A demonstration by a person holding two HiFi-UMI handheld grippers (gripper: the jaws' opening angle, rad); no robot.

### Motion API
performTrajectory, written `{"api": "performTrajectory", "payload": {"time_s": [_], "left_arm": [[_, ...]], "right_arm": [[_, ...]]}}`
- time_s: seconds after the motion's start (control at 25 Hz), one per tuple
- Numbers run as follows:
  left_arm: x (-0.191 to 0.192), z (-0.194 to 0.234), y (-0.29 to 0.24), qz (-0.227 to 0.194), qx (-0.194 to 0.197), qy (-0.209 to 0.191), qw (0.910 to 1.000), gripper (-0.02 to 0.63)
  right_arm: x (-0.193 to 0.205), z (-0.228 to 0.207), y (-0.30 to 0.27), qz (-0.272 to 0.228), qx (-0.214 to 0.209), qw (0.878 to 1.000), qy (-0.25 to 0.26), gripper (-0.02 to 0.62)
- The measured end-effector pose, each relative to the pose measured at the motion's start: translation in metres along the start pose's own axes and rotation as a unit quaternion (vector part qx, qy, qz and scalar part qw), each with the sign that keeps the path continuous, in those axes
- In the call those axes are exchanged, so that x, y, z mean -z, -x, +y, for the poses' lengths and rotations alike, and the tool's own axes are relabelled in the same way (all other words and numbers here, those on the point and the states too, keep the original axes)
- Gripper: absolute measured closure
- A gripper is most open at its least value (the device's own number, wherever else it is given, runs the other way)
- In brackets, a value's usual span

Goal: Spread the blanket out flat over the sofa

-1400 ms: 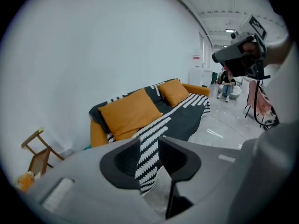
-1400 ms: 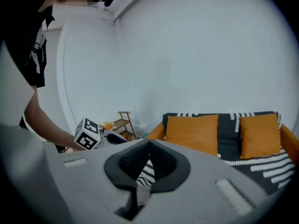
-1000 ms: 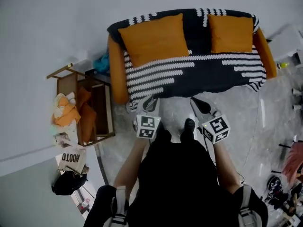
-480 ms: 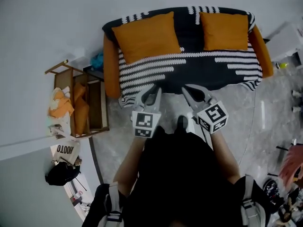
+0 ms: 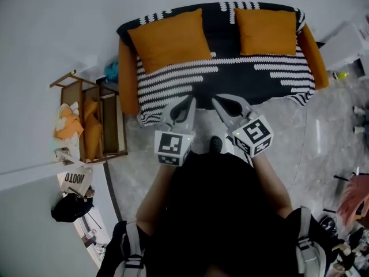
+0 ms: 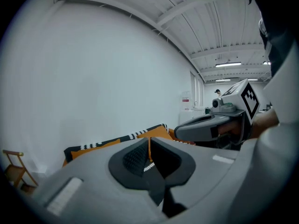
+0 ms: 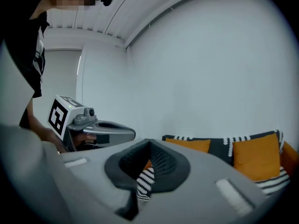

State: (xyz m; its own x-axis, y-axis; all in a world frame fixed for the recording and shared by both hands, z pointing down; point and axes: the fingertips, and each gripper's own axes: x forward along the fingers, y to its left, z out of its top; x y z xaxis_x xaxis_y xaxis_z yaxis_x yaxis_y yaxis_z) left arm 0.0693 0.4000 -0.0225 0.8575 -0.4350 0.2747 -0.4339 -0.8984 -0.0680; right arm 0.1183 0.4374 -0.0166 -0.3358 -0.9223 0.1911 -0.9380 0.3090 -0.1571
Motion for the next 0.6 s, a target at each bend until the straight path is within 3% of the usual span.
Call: {"api": "performTrajectory", "payload": {"time_s": [0.6], "left_arm": [[-0.004, -0.02, -0.006, -0.007, 0.021, 0.026, 0.9994, 0.594]], "right_arm": [[0.005, -0.007, 0.016, -0.004, 0.013, 1.0, -0.001, 0.594]]}}
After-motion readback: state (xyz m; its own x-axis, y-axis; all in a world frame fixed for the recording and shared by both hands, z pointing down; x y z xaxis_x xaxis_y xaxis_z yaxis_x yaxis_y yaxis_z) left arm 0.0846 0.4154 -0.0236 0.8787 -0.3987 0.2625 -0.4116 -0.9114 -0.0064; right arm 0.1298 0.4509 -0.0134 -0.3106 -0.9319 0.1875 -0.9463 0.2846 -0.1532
